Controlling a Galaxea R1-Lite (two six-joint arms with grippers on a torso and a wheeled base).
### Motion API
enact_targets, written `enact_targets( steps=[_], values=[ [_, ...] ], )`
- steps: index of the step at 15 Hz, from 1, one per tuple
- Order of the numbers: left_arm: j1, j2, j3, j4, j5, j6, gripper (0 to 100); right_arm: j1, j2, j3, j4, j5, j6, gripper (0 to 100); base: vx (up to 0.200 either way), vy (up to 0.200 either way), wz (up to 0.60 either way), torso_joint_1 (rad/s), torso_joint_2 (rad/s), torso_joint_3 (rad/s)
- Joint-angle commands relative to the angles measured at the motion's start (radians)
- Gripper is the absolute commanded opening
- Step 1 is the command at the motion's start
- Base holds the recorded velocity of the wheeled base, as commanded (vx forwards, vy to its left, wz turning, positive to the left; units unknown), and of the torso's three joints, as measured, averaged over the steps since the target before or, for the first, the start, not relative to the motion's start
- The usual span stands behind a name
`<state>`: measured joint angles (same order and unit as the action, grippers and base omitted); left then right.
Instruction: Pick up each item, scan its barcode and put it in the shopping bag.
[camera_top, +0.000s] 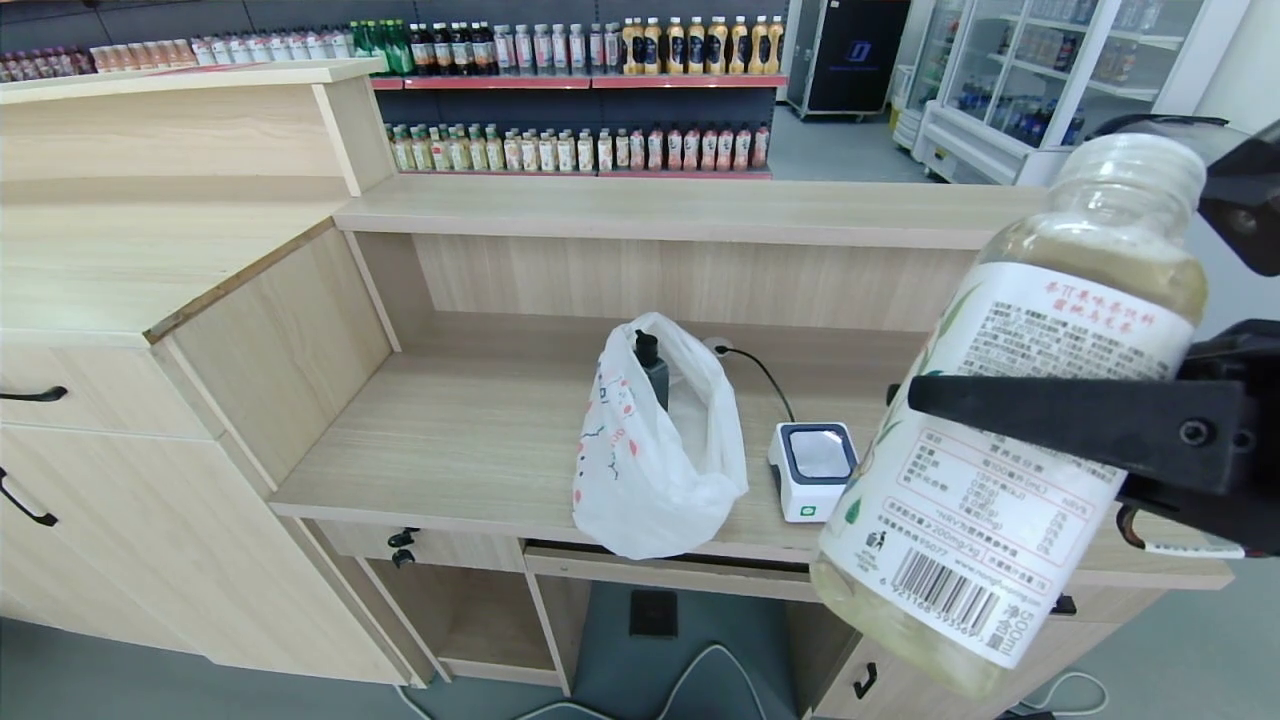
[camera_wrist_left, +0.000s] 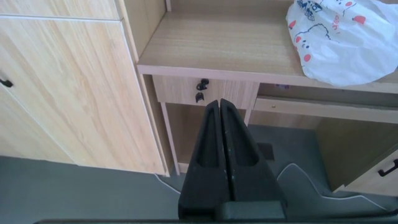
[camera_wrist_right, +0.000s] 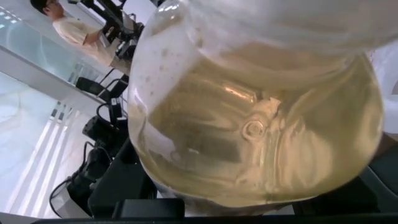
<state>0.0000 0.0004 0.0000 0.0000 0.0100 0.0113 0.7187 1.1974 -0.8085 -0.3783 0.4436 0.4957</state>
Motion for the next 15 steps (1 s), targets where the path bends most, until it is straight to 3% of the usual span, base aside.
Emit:
enact_targets(
  steps=[1,13,15],
  values=[
    [0.000,0.000,0.000,0.000,0.001,0.001,0,0.001,-0.001,0.002,-0.001,0.001,-0.002,0,0.000,0.000,0.00,0.000,0.00,0.000],
    [0.000,0.000,0.000,0.000,0.001,0.001,0,-0.016,-0.018,0.011,0.001,0.001,-0.011,0,0.000,0.000,0.00,0.000,0.00,0.000],
    [0.000,0.000,0.000,0.000,0.001,0.001,0,-0.119,-0.002,-0.015,0.001,0.003,-0.034,0,0.000,0.000,0.00,0.000,0.00,0.000]
  ],
)
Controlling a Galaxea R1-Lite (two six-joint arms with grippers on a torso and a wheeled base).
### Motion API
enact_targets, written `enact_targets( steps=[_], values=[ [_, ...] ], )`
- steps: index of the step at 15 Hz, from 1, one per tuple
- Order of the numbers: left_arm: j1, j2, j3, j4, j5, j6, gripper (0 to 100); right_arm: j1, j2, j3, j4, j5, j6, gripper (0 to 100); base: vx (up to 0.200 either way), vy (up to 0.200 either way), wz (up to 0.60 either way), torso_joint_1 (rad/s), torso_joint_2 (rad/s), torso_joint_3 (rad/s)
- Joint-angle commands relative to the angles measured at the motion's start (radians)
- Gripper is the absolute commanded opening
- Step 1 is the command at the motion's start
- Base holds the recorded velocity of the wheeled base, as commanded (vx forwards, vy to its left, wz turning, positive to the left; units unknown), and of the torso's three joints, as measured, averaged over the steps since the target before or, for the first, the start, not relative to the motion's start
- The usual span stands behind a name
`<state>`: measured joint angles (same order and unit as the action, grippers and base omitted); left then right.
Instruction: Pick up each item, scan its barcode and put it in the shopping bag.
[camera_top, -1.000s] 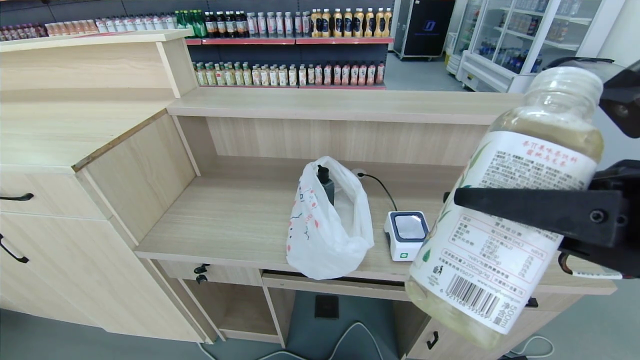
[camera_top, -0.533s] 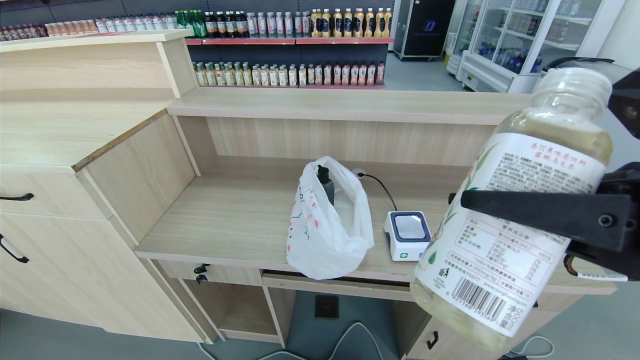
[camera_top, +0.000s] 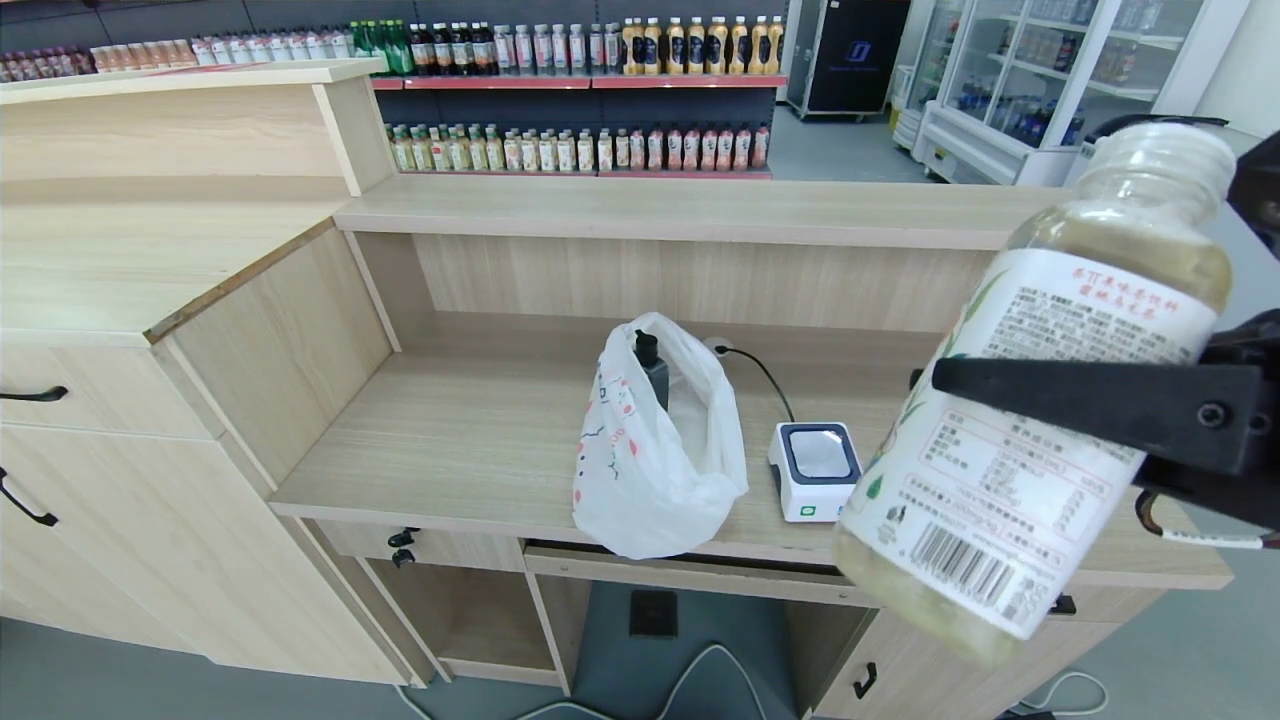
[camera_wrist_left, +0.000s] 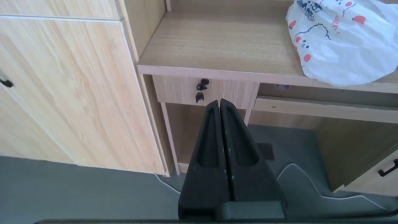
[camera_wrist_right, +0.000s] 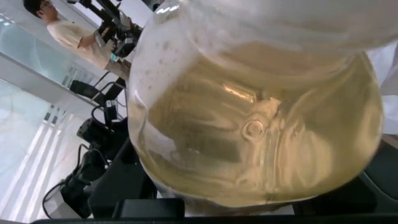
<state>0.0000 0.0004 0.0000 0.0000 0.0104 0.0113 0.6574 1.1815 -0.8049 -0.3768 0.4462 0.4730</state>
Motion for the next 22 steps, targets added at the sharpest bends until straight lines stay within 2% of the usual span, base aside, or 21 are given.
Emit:
enact_targets(
  steps=[1,2,3,4,5,7,9,11,14,18,22],
  values=[
    [0.000,0.000,0.000,0.000,0.000,-0.001,0,-0.094,0.023,-0.023,-0.001,0.000,-0.040,0,0.000,0.000,0.00,0.000,0.00,0.000],
    [0.000,0.000,0.000,0.000,0.000,0.001,0,-0.280,0.072,-0.013,-0.002,-0.006,-0.243,0,0.000,0.000,0.00,0.000,0.00,0.000],
    [0.000,0.000,0.000,0.000,0.000,-0.001,0,-0.345,0.087,-0.004,-0.005,-0.007,-0.324,0,0.000,0.000,0.00,0.000,0.00,0.000],
    [0.000,0.000,0.000,0.000,0.000,-0.001,0,-0.555,0.121,0.041,-0.013,-0.009,-0.600,0,0.000,0.000,0.00,0.000,0.00,0.000],
    [0.000,0.000,0.000,0.000,0.000,-0.001,0,-0.684,0.136,0.072,-0.014,-0.012,-0.761,0,0.000,0.000,0.00,0.000,0.00,0.000],
    [0.000,0.000,0.000,0.000,0.000,0.001,0,-0.877,0.173,0.142,-0.065,-0.012,-0.932,0,0.000,0.000,0.00,0.000,0.00,0.000],
    [0.000,0.000,0.000,0.000,0.000,-0.001,0,-0.975,0.210,0.213,-0.206,-0.009,-1.008,0,0.000,0.000,0.00,0.000,0.00,0.000],
    [0.000,0.000,0.000,0.000,0.000,0.001,0,-1.015,0.248,0.231,-0.317,-0.007,-1.128,0,0.000,0.000,0.00,0.000,0.00,0.000],
    [0.000,0.000,0.000,0.000,0.000,-0.001,0,-1.046,0.267,0.234,-0.363,0.002,-1.304,0,0.000,0.000,0.00,0.000,0.00,0.000],
    [0.000,0.000,0.000,0.000,0.000,-0.001,0,-1.050,0.280,0.228,-0.372,0.046,-1.378,0,0.000,0.000,0.15,-0.001,0.00,0.001],
    [0.000,0.000,0.000,0.000,0.000,-0.001,0,-1.009,0.331,0.224,-0.514,0.051,-1.423,0,0.000,0.000,0.60,0.000,0.00,0.001]
  ],
)
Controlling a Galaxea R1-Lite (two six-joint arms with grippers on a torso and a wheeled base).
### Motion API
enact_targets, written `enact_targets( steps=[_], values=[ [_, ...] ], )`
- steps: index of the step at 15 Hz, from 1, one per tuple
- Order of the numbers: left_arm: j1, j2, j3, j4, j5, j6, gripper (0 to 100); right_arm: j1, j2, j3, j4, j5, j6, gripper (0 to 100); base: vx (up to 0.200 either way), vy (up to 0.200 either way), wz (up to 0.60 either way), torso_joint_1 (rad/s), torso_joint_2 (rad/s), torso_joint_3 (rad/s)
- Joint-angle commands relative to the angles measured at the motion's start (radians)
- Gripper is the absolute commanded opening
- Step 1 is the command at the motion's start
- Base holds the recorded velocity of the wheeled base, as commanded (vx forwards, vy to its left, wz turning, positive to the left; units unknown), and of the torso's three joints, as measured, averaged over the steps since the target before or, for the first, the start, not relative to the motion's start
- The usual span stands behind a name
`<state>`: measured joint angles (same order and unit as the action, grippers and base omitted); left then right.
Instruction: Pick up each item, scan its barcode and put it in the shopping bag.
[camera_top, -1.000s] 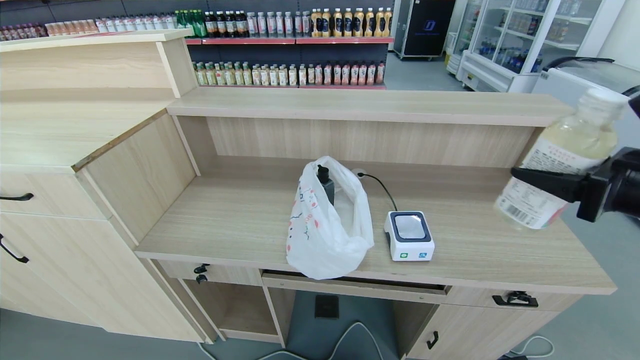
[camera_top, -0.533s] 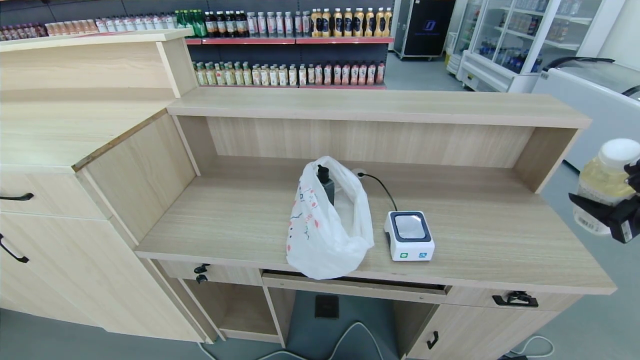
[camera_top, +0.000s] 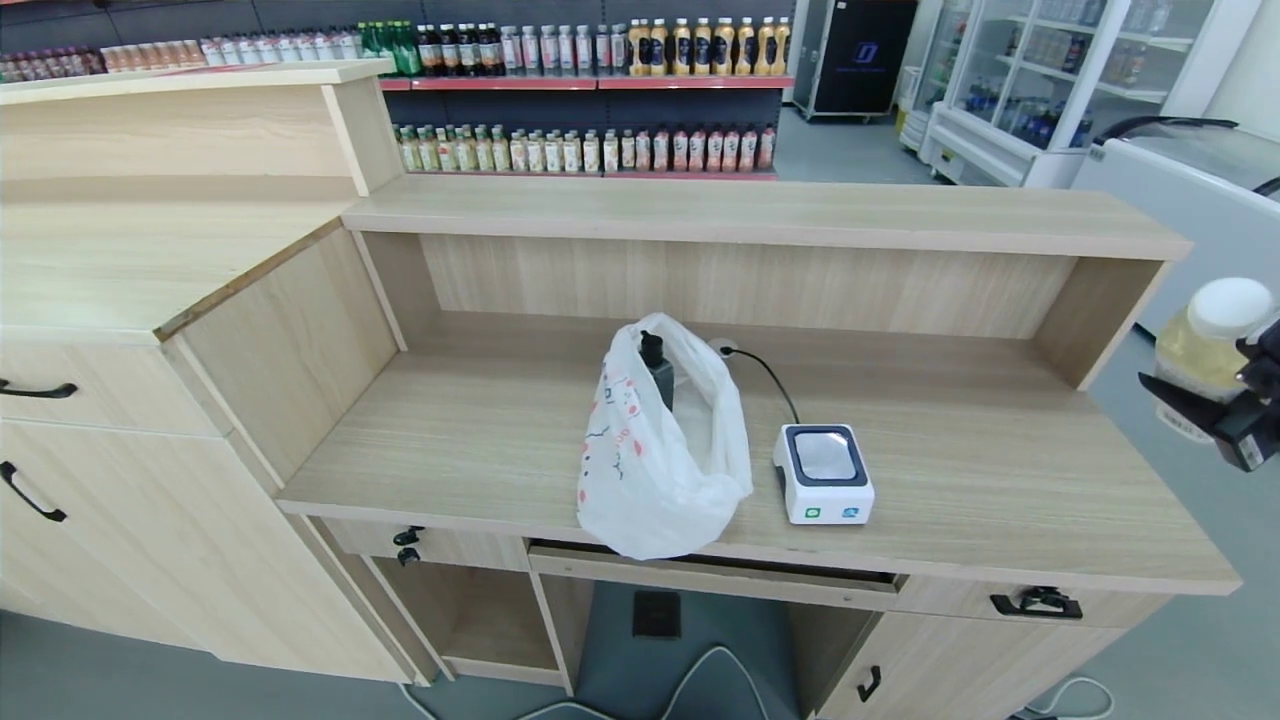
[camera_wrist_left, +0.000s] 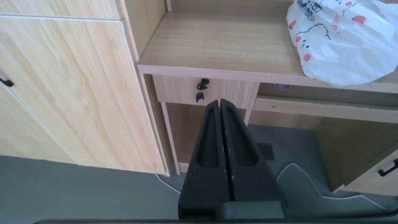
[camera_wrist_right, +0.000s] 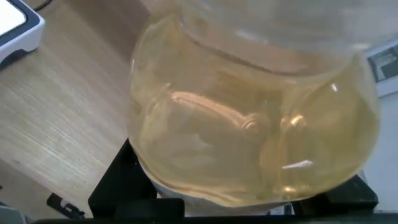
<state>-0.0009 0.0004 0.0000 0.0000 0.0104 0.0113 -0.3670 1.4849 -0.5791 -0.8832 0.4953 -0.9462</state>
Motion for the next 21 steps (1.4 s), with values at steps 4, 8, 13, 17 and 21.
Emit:
enact_targets(
  steps=[4,8,13,17,21],
  values=[
    [0.001,0.000,0.000,0.000,0.000,0.001,0,0.043,0.101,0.001,-0.039,0.121,-0.063,0,0.000,0.000,0.30,0.004,0.00,0.000],
    [0.001,0.000,0.000,0.000,0.000,-0.001,0,0.062,0.209,0.010,-0.117,0.178,-0.184,0,0.000,0.000,0.00,0.000,0.00,0.000],
    [0.001,0.000,0.000,0.000,0.000,0.001,0,0.080,0.310,0.019,-0.221,0.272,-0.253,0,0.000,0.000,0.00,0.000,0.00,0.000],
    [0.001,0.000,0.000,0.000,0.000,-0.001,0,0.072,0.370,0.039,-0.309,0.307,-0.263,0,0.000,0.000,0.00,0.000,0.00,0.000],
    [0.001,0.000,0.000,0.000,0.000,-0.001,0,0.046,0.422,0.048,-0.321,0.310,-0.306,0,0.000,0.000,0.00,0.000,0.00,0.000]
  ],
)
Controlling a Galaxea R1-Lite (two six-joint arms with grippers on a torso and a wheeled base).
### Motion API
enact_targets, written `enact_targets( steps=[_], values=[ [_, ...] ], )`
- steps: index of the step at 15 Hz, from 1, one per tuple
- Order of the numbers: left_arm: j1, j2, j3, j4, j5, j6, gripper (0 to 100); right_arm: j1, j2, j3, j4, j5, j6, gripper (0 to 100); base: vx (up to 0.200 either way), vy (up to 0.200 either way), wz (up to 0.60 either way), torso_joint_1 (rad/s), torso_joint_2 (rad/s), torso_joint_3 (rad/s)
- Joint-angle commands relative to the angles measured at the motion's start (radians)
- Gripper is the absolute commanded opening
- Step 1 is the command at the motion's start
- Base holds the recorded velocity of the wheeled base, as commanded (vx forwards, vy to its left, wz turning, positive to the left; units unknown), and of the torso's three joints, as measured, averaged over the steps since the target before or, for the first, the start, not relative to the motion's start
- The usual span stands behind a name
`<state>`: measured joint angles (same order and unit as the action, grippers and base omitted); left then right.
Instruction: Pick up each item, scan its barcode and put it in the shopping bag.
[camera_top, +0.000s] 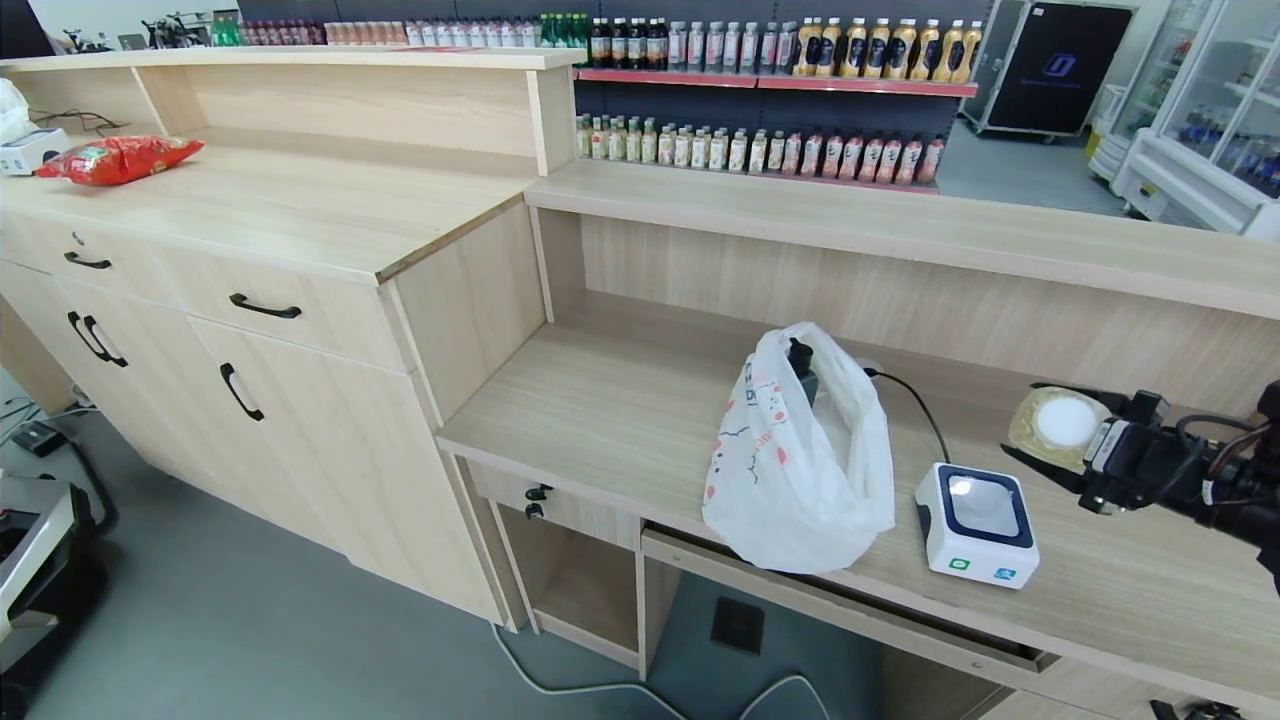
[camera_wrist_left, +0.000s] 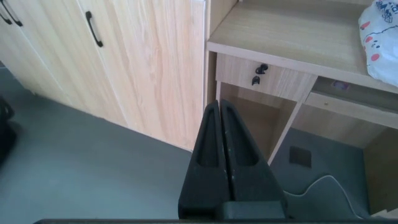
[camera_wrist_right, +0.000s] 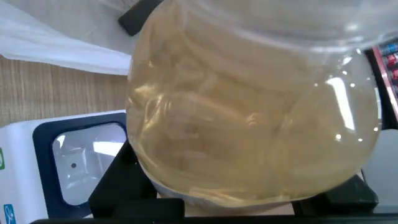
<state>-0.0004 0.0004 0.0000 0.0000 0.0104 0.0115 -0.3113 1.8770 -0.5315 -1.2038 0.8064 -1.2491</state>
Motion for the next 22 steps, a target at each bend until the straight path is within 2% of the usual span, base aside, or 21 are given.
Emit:
enact_targets(
  steps=[1,4,8,22],
  values=[
    [0.000,0.000,0.000,0.000,0.000,0.001,0,-0.009,0.044,-0.001,0.000,0.007,-0.004,0,0.000,0.000,0.00,0.000,0.00,0.000],
    [0.000,0.000,0.000,0.000,0.000,0.001,0,-0.006,0.077,-0.015,-0.011,0.019,-0.004,0,0.000,0.000,0.00,0.000,0.00,0.000],
    [0.000,0.000,0.000,0.000,0.000,-0.001,0,0.021,0.126,-0.024,-0.097,0.059,-0.003,0,0.000,0.000,0.00,0.000,0.00,0.000],
    [0.000,0.000,0.000,0.000,0.000,-0.001,0,0.040,0.211,-0.079,-0.106,0.066,-0.001,0,0.000,0.000,0.00,0.000,0.00,0.000]
  ],
)
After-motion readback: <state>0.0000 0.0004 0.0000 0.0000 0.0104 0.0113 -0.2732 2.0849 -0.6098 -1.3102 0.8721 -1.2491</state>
